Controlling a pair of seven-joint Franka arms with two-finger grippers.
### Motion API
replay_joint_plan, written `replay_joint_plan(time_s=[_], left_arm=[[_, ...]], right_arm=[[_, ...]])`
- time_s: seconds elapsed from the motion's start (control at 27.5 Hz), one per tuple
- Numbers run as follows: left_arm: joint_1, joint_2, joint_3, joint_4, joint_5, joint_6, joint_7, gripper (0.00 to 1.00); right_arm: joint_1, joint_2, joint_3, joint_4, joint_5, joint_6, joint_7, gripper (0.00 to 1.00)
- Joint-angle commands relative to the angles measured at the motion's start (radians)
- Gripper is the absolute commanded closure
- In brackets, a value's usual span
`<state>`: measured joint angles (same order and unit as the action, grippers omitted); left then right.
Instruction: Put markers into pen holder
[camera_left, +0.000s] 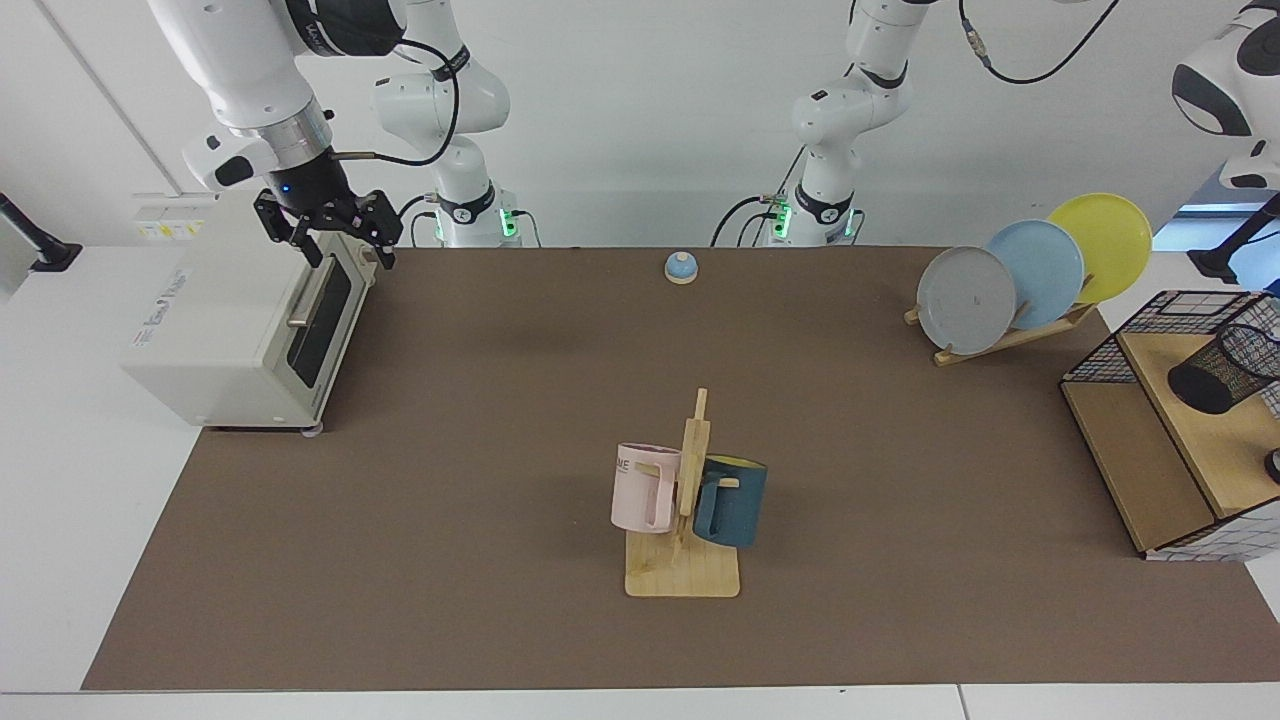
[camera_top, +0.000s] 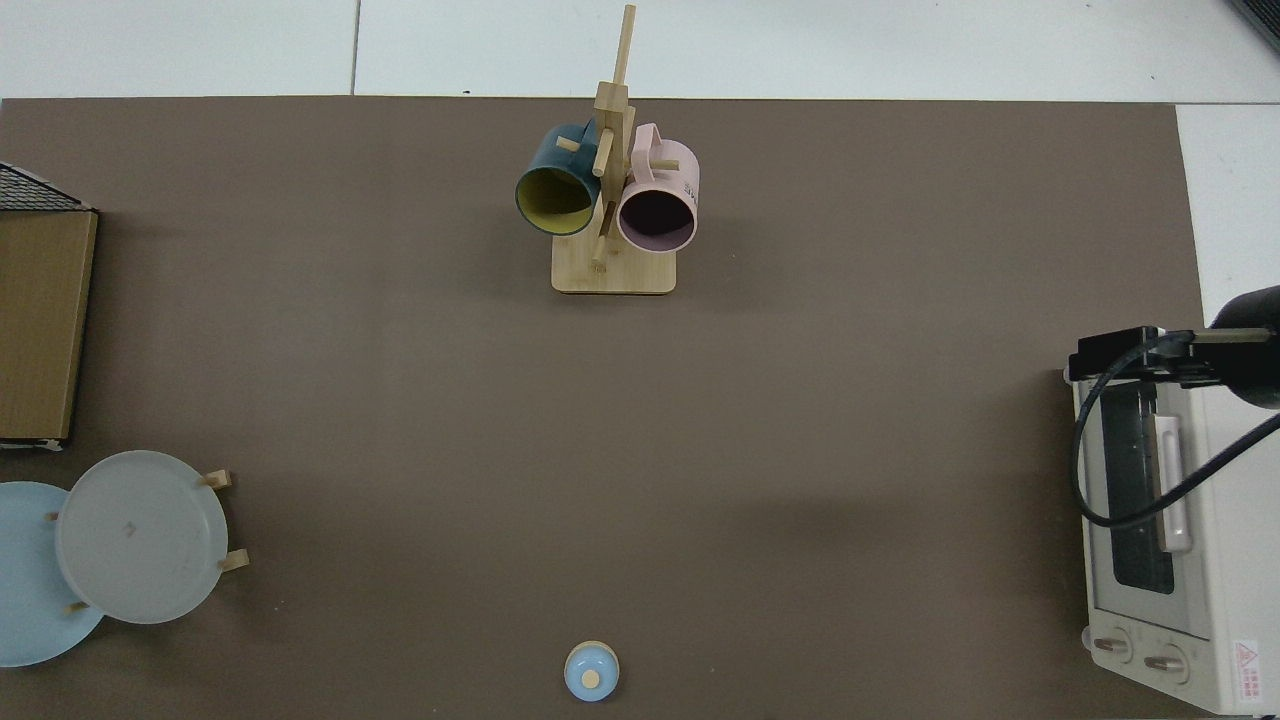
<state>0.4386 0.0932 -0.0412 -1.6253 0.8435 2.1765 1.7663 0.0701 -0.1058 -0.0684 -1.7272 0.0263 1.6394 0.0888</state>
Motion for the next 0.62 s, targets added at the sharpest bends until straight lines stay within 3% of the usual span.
replay_joint_plan(time_s=[0.0, 0.25, 0.29, 0.33, 0.4, 0.58], left_arm=[[0.009, -0.009, -0.003, -0.034, 0.020, 0.025, 0.007, 1.00], [0.000, -0.012, -0.003, -0.051, 0.025, 0.013, 0.038, 1.00], [0.000, -0.012, -0.003, -0.053, 0.025, 0.011, 0.044, 0.82], [0.000, -0.012, -0.005, -0.053, 0.025, 0.012, 0.045, 0.11], [-0.001, -0.012, -0.005, -0.051, 0.022, 0.013, 0.050, 0.00], [-0.007, -0.010, -0.009, -0.047, 0.009, 0.009, 0.048, 0.00]], right_arm=[[-0.009, -0.008, 0.006, -0.015, 0.007, 0.023, -0.018, 0.00], [-0.010, -0.008, 0.006, -0.017, 0.007, 0.023, -0.018, 0.00], [-0.010, -0.008, 0.006, -0.017, 0.007, 0.023, -0.018, 0.00], [-0.010, -0.008, 0.006, -0.017, 0.007, 0.023, -0.018, 0.00], [-0.010, -0.008, 0.006, -0.017, 0.007, 0.023, -0.018, 0.00], [-0.009, -0.008, 0.006, -0.017, 0.007, 0.023, -0.018, 0.00]])
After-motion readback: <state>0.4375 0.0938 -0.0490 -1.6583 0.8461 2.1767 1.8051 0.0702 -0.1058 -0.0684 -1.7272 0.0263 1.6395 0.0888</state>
